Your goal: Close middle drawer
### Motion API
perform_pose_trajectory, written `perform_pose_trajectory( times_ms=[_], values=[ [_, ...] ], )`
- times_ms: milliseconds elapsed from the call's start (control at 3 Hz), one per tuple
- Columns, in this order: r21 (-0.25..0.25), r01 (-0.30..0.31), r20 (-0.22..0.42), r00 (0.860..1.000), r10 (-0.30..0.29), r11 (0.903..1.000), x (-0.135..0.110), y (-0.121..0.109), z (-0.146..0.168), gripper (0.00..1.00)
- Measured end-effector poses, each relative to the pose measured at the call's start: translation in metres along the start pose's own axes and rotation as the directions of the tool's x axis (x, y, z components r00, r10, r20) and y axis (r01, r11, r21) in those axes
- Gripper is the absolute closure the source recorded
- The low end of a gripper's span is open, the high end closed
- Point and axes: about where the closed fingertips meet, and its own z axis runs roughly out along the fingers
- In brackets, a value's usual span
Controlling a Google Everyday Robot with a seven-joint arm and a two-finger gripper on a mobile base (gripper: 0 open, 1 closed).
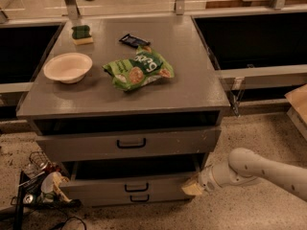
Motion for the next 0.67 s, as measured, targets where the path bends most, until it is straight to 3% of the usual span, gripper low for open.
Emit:
perform_pose_trajectory(
  times_ms=[333, 667],
  values=[
    [0.000, 0.000, 0.000, 1.000, 0.000, 1.0000, 0.0000, 0.0000, 0.0000, 0.14],
    [0.000, 0.000, 0.000, 1.000, 0.000, 1.0000, 0.0000, 0.0001, 0.0002, 0.00]
  ],
)
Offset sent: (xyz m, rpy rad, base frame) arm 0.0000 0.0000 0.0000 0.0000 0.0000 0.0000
